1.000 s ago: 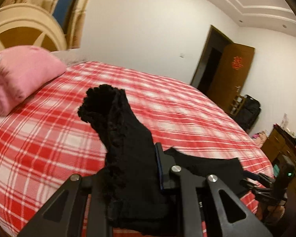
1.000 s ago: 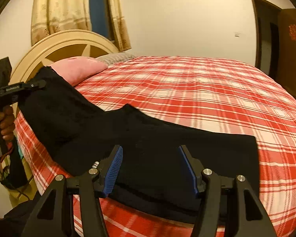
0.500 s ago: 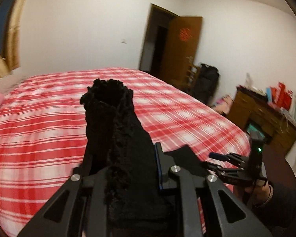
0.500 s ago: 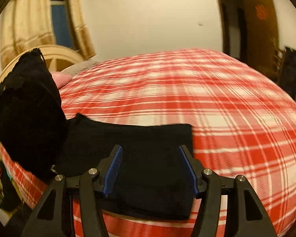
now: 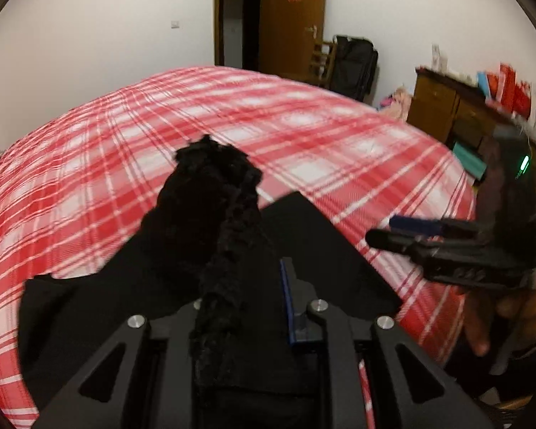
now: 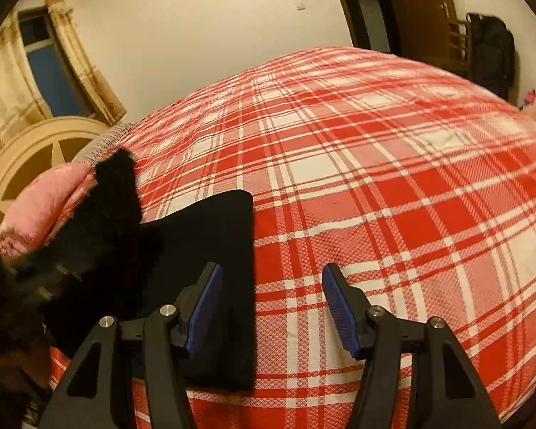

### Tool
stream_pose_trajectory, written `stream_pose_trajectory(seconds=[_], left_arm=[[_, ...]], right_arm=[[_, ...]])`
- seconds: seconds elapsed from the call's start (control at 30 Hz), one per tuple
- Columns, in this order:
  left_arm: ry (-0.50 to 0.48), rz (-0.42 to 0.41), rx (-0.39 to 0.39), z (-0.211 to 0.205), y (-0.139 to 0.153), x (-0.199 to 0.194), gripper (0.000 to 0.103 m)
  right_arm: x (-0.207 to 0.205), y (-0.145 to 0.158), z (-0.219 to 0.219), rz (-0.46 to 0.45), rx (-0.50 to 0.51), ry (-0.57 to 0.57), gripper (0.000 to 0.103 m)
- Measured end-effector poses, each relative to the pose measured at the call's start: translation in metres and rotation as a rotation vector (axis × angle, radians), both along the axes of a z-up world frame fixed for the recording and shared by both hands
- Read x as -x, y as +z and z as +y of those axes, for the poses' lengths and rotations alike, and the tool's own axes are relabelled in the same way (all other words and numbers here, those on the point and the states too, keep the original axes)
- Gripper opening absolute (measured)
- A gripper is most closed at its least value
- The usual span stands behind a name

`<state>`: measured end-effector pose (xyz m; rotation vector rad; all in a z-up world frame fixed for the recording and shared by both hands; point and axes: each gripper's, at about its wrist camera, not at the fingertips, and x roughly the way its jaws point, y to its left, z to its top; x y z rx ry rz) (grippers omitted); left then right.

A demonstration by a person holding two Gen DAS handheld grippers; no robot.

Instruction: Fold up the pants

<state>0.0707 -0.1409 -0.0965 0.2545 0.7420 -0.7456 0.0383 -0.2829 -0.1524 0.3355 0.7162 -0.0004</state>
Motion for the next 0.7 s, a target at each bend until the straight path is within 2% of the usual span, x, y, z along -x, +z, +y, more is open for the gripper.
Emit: stream_pose_trajectory(seconds=[0.07, 0.13, 0.2, 0.27, 0.37, 0.43, 0.47, 0.53, 0.57, 0.63, 0.7], left_arm=[[-0.013, -0.007, 0.009, -0.008, -0.004, 0.005, 0.027], [-0.037, -0.006, 0.031, -0.008, 0.002, 0.013, 0.038], [-0.080, -0.031, 0.061, -0.004, 0.015, 0.027, 0.060], [-0.098, -0.080, 0.079, 0.001, 0.024, 0.036, 0.071], [-0.075, -0.133, 0.107, 0.034, 0.042, 0.045, 0.080], [-0.030, -0.161, 0.124, 0.057, 0.046, 0.043, 0.088], [0.002, -0.177, 0.115, 0.070, 0.046, 0.040, 0.093], [0.108, -0.210, 0.067, 0.100, 0.041, 0.025, 0.095], [0.146, -0.200, 0.054, 0.111, 0.038, 0.017, 0.095], [0.291, -0.169, 0.043, 0.142, 0.030, -0.013, 0.095], [0.406, -0.134, 0.060, 0.169, 0.023, -0.038, 0.095]], right_arm=[[0.001, 0.000, -0.003, -0.006, -0.017, -0.001, 0.060], [0.001, 0.001, -0.005, -0.018, -0.040, 0.001, 0.060], [0.003, 0.002, -0.008, -0.032, -0.062, 0.002, 0.061], [0.004, 0.003, -0.010, -0.044, -0.083, 0.005, 0.066], [0.006, 0.008, -0.010, -0.060, -0.128, 0.023, 0.068], [0.008, 0.015, -0.005, -0.081, -0.143, 0.049, 0.070], [0.007, 0.019, 0.001, -0.085, -0.145, 0.067, 0.070], [0.005, 0.022, 0.011, -0.085, -0.156, 0.106, 0.071], [0.000, 0.022, 0.019, -0.075, -0.171, 0.137, 0.071], [-0.008, 0.021, 0.036, -0.052, -0.185, 0.186, 0.071], [-0.017, 0.019, 0.054, -0.013, -0.155, 0.224, 0.071]])
